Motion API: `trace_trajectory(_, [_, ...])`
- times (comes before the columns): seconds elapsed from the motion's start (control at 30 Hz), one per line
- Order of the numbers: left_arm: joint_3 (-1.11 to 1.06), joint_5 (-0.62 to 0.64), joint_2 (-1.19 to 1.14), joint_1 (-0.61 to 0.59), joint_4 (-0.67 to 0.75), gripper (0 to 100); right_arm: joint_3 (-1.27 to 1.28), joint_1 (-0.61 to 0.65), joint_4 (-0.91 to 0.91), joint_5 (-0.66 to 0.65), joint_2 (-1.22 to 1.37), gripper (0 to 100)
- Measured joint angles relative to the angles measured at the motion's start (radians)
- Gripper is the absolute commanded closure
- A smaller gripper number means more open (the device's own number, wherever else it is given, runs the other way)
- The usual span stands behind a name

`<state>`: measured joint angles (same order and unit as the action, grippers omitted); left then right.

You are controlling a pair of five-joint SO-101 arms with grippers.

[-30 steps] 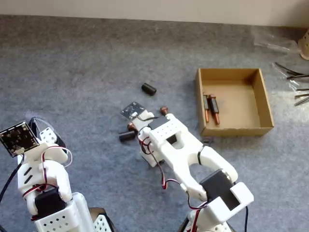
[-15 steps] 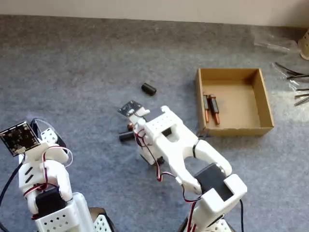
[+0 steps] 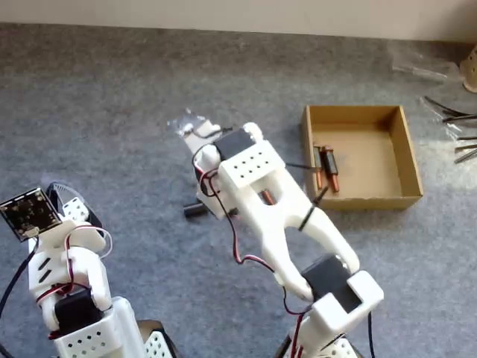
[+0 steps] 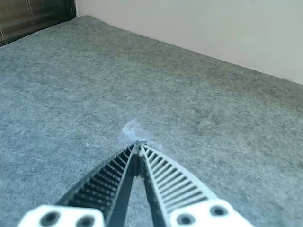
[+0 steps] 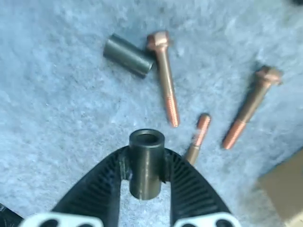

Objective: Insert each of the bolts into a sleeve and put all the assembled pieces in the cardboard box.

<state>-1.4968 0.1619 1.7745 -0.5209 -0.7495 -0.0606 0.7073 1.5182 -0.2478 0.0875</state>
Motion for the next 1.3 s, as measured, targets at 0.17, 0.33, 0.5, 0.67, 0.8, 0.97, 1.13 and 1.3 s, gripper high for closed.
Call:
trace_trajectory(0.17, [0.000, 0.000, 0.000, 0.000, 0.000, 99, -0.002, -0.008, 0.012, 0.000, -0.140, 99.5])
trace_trajectory(0.33, [0.000, 0.000, 0.000, 0.029, 0.000, 99, 0.115, -0.100, -0.012, 0.000, -0.281, 99.5])
trace_trajectory(0.5, [0.000, 0.000, 0.000, 0.064, 0.000, 99, 0.327, -0.144, -0.152, 0.000, -0.453, 99.5])
trace_trajectory(0.67, [0.000, 0.000, 0.000, 0.106, 0.000, 99, 0.560, -0.153, -0.296, 0.000, -0.601, 99.5])
trace_trajectory(0.8, [0.000, -0.063, 0.000, 0.175, 0.000, 99, 0.694, -0.213, -0.391, 0.031, -0.680, 99.5])
trace_trajectory(0.97, [0.002, -0.084, 0.000, 0.270, 0.000, 99, 0.792, -0.287, -0.476, 0.057, -0.741, 99.5])
trace_trajectory(1.13, [0.038, -0.086, 0.000, 0.365, 0.000, 99, 0.845, -0.321, -0.517, 0.063, -0.779, 99.5])
trace_trajectory(1.3, [0.104, -0.084, 0.000, 0.430, -0.011, 99, 0.862, -0.376, -0.520, 0.063, -0.815, 99.5])
